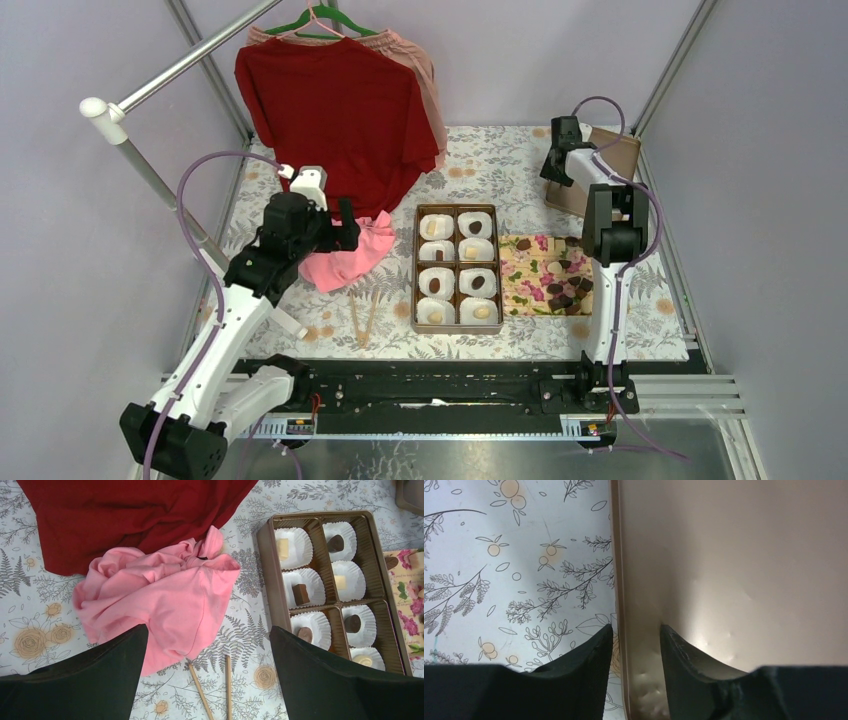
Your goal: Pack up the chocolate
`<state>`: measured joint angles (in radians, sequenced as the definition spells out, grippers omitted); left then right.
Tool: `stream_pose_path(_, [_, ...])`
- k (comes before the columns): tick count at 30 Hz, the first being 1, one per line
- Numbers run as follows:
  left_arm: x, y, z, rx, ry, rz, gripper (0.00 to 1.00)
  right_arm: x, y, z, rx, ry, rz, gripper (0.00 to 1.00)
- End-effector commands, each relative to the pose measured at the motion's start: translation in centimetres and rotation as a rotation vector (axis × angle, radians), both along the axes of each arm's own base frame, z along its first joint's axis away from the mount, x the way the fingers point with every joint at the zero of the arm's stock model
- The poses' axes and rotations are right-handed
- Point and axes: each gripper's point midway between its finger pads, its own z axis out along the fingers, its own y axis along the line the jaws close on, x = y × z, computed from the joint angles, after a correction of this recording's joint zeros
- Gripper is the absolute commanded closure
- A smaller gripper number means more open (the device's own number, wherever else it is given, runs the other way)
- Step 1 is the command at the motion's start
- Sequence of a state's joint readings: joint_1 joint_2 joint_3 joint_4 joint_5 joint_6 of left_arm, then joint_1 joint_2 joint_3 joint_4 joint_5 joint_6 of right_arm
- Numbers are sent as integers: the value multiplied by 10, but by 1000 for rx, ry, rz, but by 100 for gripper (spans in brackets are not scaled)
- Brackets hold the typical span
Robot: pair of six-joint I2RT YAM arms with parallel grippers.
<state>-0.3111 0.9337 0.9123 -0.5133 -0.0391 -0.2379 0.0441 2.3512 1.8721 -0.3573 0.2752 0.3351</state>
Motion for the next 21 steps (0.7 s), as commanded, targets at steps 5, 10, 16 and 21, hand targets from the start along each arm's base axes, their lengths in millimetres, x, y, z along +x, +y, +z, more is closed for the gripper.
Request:
stream_pose_path(5, [7,13,15,-29,-48,97,1,8,6,-5,8,37,37,65])
stream_pose_path(10, [5,11,14,-48,-42,83,1,10,13,-6,30,56,74,77])
stream_pose_path(16, [4,5,19,-100,-48,73,1,16,17,20,35,7,114,100])
stream_pose_path(21, [6,13,23,-157,-64,169,1,18,22,56,44,-69,156,100])
